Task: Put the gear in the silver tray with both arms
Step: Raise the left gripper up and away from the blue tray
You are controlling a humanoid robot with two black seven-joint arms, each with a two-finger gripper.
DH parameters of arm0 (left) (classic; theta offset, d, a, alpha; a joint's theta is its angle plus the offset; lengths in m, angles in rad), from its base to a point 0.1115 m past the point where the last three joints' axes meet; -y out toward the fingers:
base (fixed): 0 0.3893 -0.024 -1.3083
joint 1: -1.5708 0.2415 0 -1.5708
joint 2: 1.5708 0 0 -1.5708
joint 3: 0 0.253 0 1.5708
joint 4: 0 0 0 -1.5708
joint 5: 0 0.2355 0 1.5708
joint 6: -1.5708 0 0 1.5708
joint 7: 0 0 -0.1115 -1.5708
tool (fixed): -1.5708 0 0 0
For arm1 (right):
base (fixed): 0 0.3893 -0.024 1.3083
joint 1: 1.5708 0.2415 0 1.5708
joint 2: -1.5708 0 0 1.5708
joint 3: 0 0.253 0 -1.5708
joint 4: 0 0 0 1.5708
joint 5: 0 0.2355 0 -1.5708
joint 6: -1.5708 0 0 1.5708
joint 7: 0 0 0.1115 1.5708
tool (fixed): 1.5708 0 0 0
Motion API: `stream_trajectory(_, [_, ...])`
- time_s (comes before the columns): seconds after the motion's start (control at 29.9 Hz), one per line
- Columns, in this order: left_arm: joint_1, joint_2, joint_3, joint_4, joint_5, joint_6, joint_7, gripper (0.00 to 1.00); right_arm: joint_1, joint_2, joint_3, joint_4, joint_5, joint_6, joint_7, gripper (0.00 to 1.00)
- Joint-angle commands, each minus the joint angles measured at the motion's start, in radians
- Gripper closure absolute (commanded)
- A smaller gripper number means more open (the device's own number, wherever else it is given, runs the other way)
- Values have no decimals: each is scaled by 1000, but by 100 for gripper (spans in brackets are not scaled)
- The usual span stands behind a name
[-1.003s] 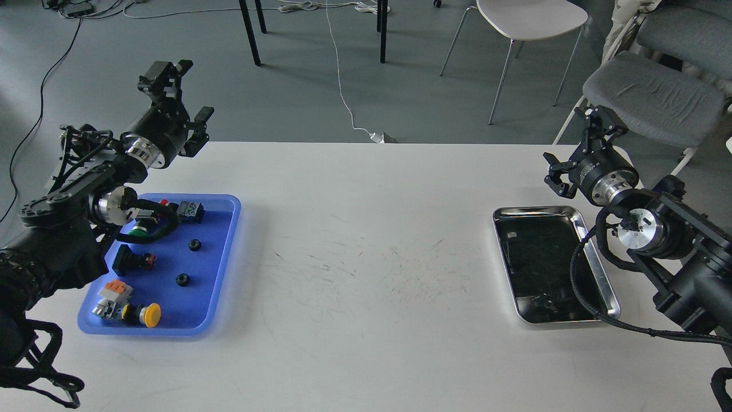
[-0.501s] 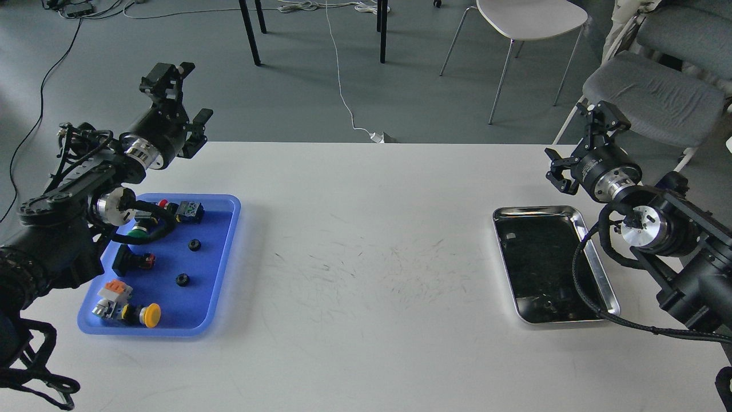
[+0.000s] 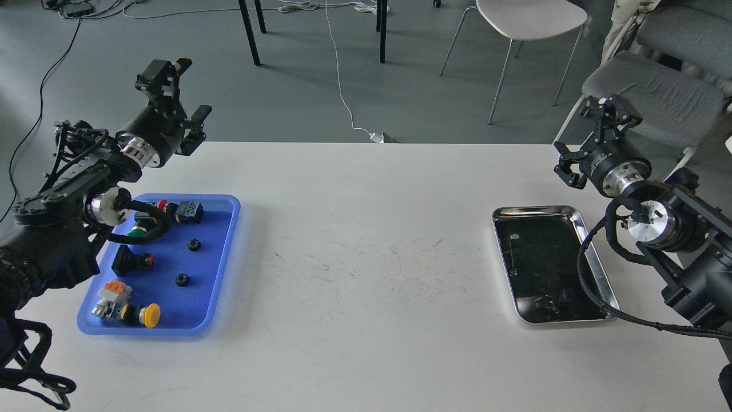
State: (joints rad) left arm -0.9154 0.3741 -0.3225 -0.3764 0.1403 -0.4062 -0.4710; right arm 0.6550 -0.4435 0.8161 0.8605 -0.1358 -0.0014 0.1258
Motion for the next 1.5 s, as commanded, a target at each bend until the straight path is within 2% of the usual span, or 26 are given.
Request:
stream_trajectory(0.0, [3,22,5,2,13,-13,-3,1,-2,0,0,0,1,0,0,1])
stream_trajectory(0.3, [-3,62,106,-7,57,-43,-6,1,-3,-1,-2,0,1,0,0,1])
stream_trajectory(0.5, [-10,114,108,-9,284,-78,-17,1,-3,-1,-2,-1,-1,0,0,1])
stream_trajectory(0.84, [-25,262,106,-59,427,-83,-18,1,-5,-8,-5,-1,-1,1,0,1])
stream_trajectory(1.0, [-31,347,105,-180,496,-83,-18,1,-5,-8,-9,-1,-1,1,0,1])
stream_trajectory(1.2, [-22,385,105,-210,489,-83,-12,1,-5,-6,-11,-1,-2,1,0,1])
stream_trajectory(1.47, [-16,480,100,-429,496,-83,-18,1,-5,-6,-12,-3,-2,1,0,1])
